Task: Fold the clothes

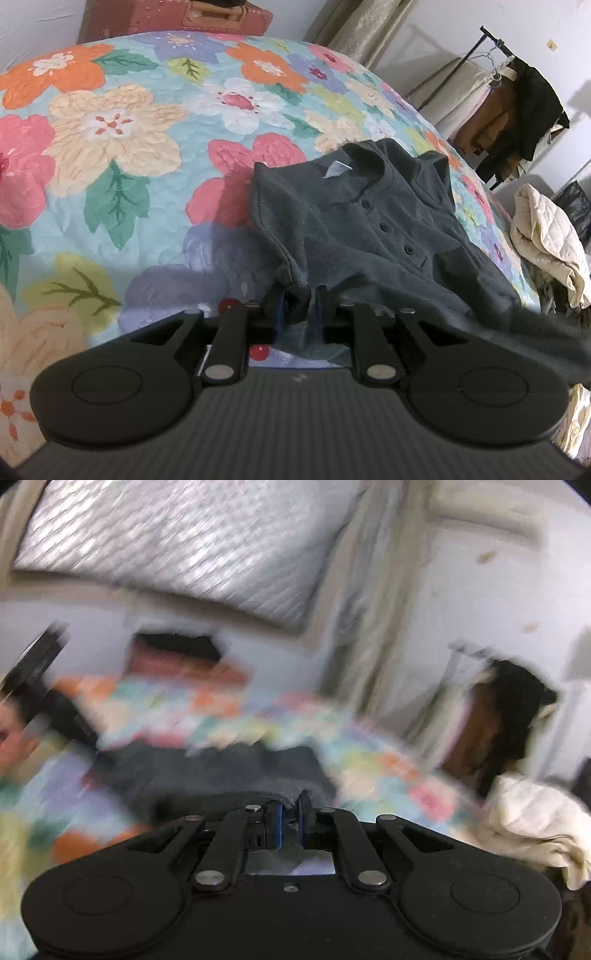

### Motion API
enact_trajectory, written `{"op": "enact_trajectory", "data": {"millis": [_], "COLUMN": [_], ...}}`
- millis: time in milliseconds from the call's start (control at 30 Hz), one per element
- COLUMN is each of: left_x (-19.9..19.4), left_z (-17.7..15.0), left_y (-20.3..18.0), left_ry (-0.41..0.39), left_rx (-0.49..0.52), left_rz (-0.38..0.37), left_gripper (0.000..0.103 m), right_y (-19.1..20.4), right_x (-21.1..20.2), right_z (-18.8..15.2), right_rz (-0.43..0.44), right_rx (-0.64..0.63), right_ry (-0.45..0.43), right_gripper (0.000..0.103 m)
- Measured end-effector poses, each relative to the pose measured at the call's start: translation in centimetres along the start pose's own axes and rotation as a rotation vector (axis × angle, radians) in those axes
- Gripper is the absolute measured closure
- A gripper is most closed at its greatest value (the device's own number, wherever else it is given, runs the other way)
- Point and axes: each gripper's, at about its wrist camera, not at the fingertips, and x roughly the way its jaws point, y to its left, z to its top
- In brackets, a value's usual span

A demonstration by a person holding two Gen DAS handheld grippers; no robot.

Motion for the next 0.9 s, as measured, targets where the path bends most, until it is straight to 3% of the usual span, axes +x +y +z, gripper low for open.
{"op": "enact_trajectory", "data": {"millis": [100, 233, 300, 433, 500, 633, 767, 900], "left_x": [0.1, -0.1, -0.5, -1.3, -1.2, -0.4, 0.9, 1.8], "left_z": [-0.2, -0.3, -0.4, -1.3, -1.9, -3.6, -5.2, -6.5], "left_y": [-0.3, -1.2, -2.6, -5.7, -7.2, -9.6, -10.6, -11.2], "left_ry": [0.019, 0.051, 0.063, 0.103, 0.148, 0.250, 0.381, 0.428], "left_rx": [0.004, 0.025, 0.066, 0.134, 0.157, 0.184, 0.099, 0.041], "left_rz": [0.019, 0.039, 0.031, -0.032, -0.089, -0.174, -0.321, -0.376], "left_gripper": [0.085, 0.084, 0.067, 0.061, 0.051, 0.049, 0.049, 0.047], "right_y": [0.9, 1.4, 1.5, 0.0, -0.6, -2.1, -2.9, -3.4], "right_x": [2.8, 4.3, 4.4, 4.5, 4.3, 3.8, 3.1, 2.7], "right_z": [-3.1, -5.6, -5.7, -5.6, -5.8, -5.5, -4.3, -3.6], "right_rz": [0.124, 0.246, 0.275, 0.376, 0.379, 0.364, 0.328, 0.349], "right_rx": [0.123, 0.282, 0.305, 0.425, 0.465, 0.515, 0.476, 0.470], "right_ry": [0.215, 0.355, 0.377, 0.381, 0.368, 0.317, 0.253, 0.212], "right_gripper": [0.095, 0.094, 0.093, 0.093, 0.093, 0.093, 0.093, 0.093]}}
